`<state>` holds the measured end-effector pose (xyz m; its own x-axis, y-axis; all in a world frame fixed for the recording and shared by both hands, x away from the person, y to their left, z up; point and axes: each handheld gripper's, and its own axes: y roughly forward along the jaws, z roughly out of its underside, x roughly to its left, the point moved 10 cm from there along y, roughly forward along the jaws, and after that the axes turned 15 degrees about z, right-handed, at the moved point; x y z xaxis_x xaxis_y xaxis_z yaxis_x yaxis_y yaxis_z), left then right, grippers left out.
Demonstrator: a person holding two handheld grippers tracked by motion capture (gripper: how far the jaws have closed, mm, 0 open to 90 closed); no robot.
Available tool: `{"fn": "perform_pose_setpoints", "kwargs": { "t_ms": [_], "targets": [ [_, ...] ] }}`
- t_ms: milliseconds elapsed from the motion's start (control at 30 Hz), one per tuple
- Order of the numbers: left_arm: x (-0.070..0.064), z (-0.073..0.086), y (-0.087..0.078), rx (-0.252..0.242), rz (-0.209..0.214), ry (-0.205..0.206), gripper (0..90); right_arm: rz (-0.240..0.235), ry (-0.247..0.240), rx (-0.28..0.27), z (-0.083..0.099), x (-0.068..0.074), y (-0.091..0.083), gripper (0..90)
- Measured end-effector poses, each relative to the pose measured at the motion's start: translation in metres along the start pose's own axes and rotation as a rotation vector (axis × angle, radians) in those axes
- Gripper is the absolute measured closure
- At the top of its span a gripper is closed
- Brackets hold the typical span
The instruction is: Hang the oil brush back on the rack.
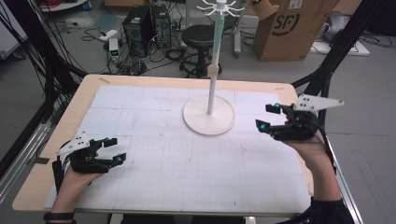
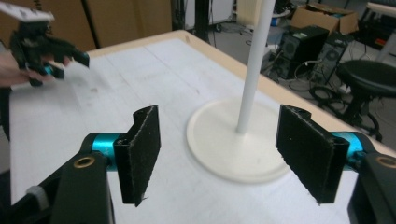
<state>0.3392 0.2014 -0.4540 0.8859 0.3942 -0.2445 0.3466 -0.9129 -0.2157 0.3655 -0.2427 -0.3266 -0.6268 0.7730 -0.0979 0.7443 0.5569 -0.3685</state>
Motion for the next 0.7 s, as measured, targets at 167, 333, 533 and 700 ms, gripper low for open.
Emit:
{"fn": "perform_pose_setpoints", "kwargs": {
  "t_ms": [167,333,533,700],
  "targets": [
    [0.001,0.0,0.0,0.0,-0.003,-0.001,21.5,-0.016,0.058,0.004,0.044,0.006,0.004,26.9],
    [0.001,0.001,0.001,0.008,-0.01,0.002,21.0,-0.019,0.094,0.041,0.082,0.009,0.013,23.7],
    [0.002,0.001,-0.002,0.0,-0.024,0.001,20.3,-0.023,0.112,0.051,0.108,0.011,0.019,21.6],
    [0.003,0.0,-0.002,-0.012,-0.032,0.002,19.5,-0.024,0.135,0.084,0.123,0.005,0.021,20.7]
  ]
}}
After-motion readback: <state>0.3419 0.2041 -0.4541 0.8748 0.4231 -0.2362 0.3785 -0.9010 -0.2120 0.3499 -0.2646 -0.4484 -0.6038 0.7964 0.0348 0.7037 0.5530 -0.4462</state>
